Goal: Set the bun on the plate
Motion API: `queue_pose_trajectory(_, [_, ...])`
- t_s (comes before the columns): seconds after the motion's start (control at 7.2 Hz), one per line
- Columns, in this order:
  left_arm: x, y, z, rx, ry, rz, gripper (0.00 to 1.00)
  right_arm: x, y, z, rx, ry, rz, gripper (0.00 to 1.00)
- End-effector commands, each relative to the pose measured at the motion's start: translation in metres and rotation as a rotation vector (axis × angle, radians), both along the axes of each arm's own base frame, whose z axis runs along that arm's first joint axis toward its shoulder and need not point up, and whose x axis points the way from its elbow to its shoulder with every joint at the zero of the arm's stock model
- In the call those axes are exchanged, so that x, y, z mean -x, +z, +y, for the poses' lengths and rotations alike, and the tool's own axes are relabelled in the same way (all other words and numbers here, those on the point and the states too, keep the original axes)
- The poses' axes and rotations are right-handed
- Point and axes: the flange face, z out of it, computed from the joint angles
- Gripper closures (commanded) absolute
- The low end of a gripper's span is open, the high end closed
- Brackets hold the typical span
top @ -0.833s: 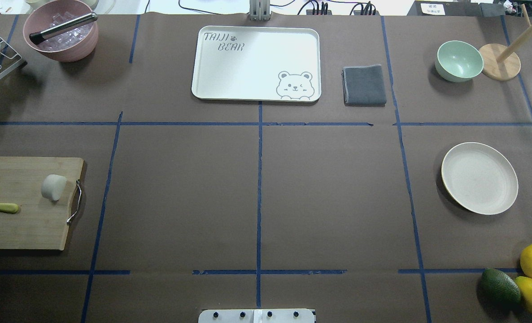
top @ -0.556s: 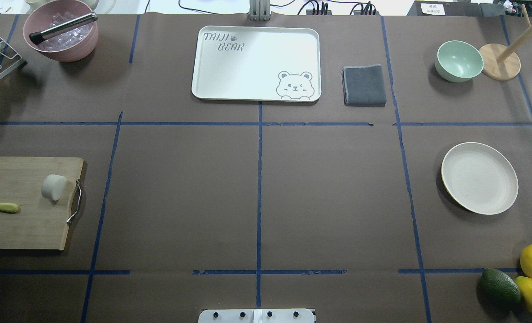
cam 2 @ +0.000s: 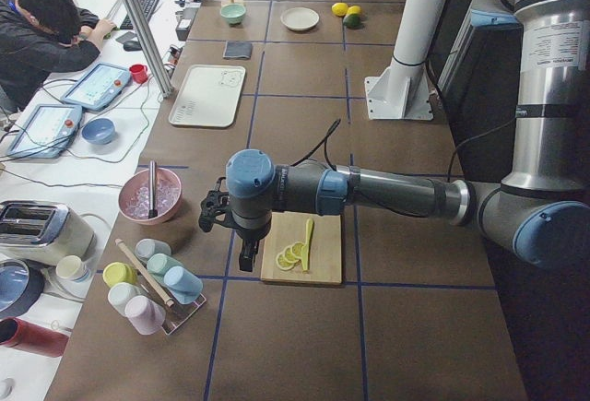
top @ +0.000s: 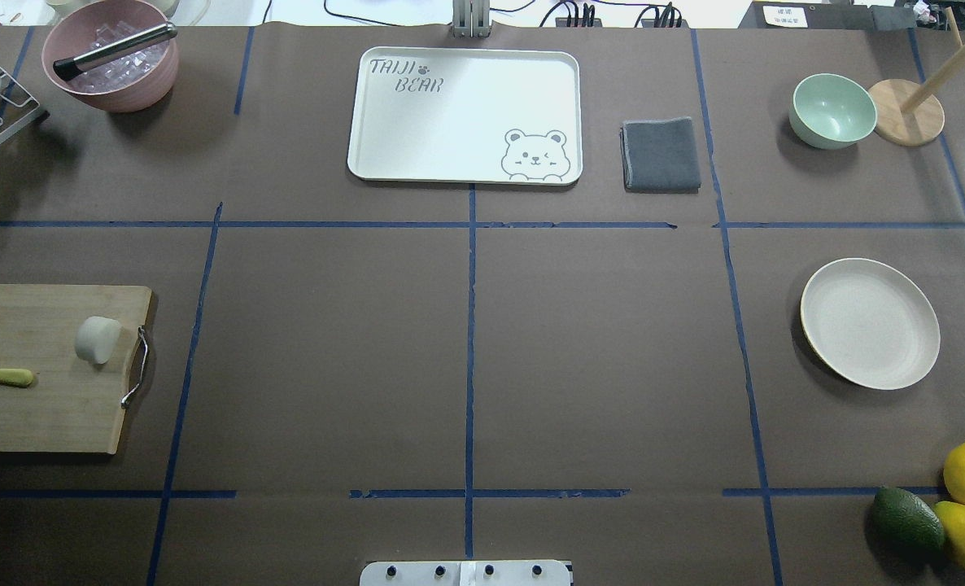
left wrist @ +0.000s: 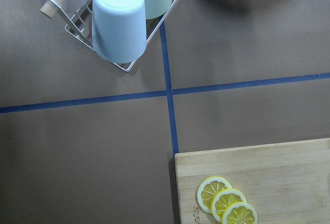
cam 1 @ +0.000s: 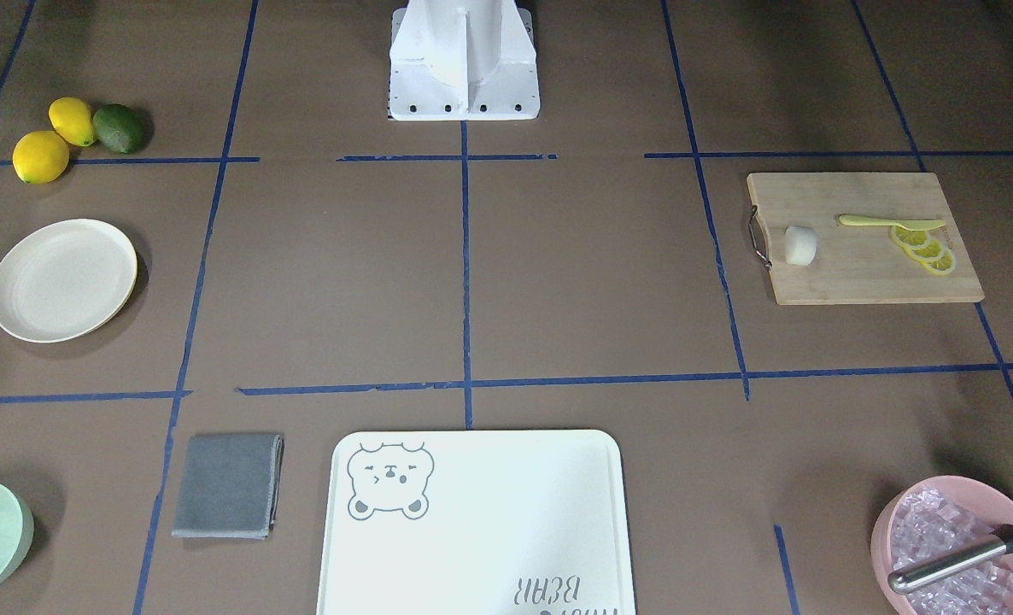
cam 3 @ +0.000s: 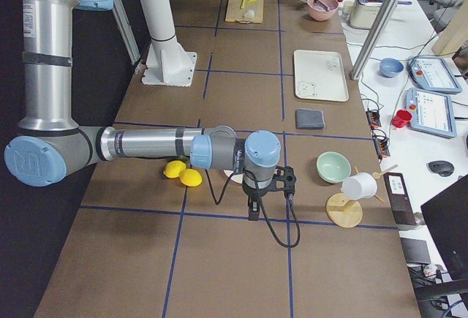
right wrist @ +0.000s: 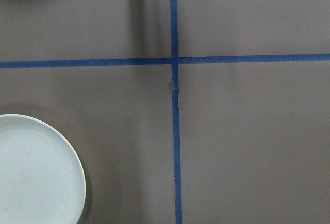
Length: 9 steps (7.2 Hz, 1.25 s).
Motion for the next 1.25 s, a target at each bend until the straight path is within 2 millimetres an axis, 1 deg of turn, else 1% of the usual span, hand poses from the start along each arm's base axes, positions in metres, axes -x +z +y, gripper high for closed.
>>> queue_pose_trajectory(0.0, [0.0,0.001,0.001,0.001,0.0,0.0,0.0,0.043,-0.014,-0.011,-0.005,0.019,-0.009,0.0])
queue_pose_trajectory(0.14, [0.001,-0.002,0.002,-0.003,-0.002,0.0,0.0,0.072,-0.016,-0.007,-0.002,0.071,-0.025,0.0])
queue_pose_trajectory(0.28, [0.001,-0.002,0.002,-0.005,-0.002,0.0,0.0,0.099,-0.003,0.014,-0.02,0.088,-0.041,0.0])
queue_pose_trajectory(0.42, [0.0,-0.002,0.001,-0.005,0.0,0.0,0.0,0.12,0.004,0.028,-0.032,0.113,-0.058,0.0])
queue_pose_trajectory(0.56, [0.001,-0.002,0.001,-0.005,-0.002,0.0,0.0,0.155,0.008,0.032,-0.022,0.124,-0.053,0.0])
queue_pose_trajectory(0.69, [0.0,-0.002,0.001,-0.005,0.0,0.0,0.0,0.181,0.023,0.036,-0.032,0.127,-0.005,0.0])
queue_pose_trajectory(0.83, [0.0,-0.002,0.001,-0.005,0.0,0.0,0.0,0.193,0.034,0.039,-0.037,0.116,0.013,0.0])
queue_pose_trajectory(0.97, [0.0,-0.002,0.001,-0.005,0.0,0.0,0.0,0.2,0.043,0.043,-0.023,0.099,0.022,0.0])
queue_pose_trajectory(1.11, [0.0,-0.002,0.001,-0.005,0.0,0.0,0.0,0.203,0.043,0.044,-0.019,0.092,0.019,0.01])
